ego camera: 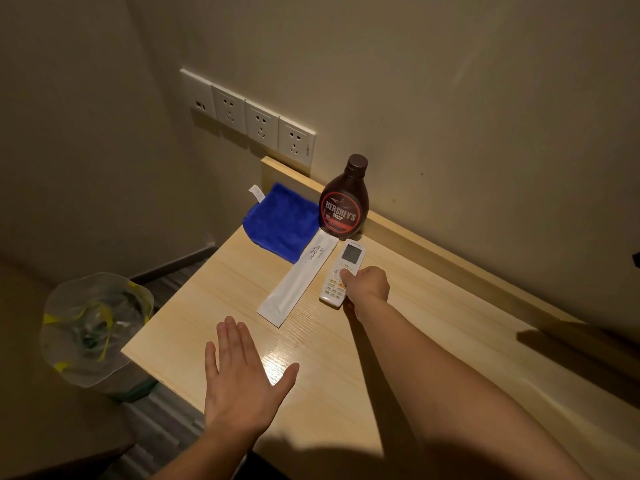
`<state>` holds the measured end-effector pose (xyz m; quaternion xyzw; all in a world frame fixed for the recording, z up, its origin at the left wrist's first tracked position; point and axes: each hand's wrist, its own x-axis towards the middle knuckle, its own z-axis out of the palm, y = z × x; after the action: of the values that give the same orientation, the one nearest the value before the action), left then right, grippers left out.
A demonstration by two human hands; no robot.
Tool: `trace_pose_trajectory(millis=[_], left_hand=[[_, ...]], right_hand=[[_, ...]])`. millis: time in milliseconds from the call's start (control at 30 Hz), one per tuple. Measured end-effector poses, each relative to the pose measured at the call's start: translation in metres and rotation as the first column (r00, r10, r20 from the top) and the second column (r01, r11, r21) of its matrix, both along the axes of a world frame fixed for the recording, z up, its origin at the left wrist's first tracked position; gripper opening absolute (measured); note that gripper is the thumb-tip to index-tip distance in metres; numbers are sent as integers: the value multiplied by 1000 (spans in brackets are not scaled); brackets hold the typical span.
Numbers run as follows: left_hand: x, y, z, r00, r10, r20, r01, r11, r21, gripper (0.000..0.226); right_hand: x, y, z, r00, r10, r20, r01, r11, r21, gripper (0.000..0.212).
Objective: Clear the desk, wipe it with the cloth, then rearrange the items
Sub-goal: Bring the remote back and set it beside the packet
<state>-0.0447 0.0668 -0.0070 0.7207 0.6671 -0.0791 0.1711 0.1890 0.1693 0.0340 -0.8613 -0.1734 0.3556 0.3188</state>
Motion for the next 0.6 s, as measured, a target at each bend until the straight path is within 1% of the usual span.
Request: trace_pose_trajectory(millis=[133, 267, 333, 433, 500, 600], left_hand=[[0, 1, 0, 1000, -1, -32, 0, 1000, -25, 123], [1, 1, 0, 1000, 2, -17, -2, 1000, -15, 123], [1, 2, 0, 1000, 4, -7, -4, 1000, -4, 123], [0, 1, 0, 999, -8, -34, 8, 1000, -20, 122], [0, 2, 0, 1000, 1, -1, -1, 1000, -24, 122], [0, 1, -2, 1000, 4, 5, -4, 1000, -4, 122]], right_hand=[[-10, 0, -2, 1000, 15, -14, -15, 1000, 9, 30], [-17, 1, -6, 999, 36, 4, -36, 999, 9, 31], [-19, 3, -6, 1000, 29, 5, -29, 999, 12, 31], [-20, 5, -5, 999, 36, 5, -36, 999, 4, 28], [-20, 6, -5, 999, 39, 11, -39, 999, 4, 26], [-20, 7, -6, 999, 35, 9, -35, 999, -5, 27]])
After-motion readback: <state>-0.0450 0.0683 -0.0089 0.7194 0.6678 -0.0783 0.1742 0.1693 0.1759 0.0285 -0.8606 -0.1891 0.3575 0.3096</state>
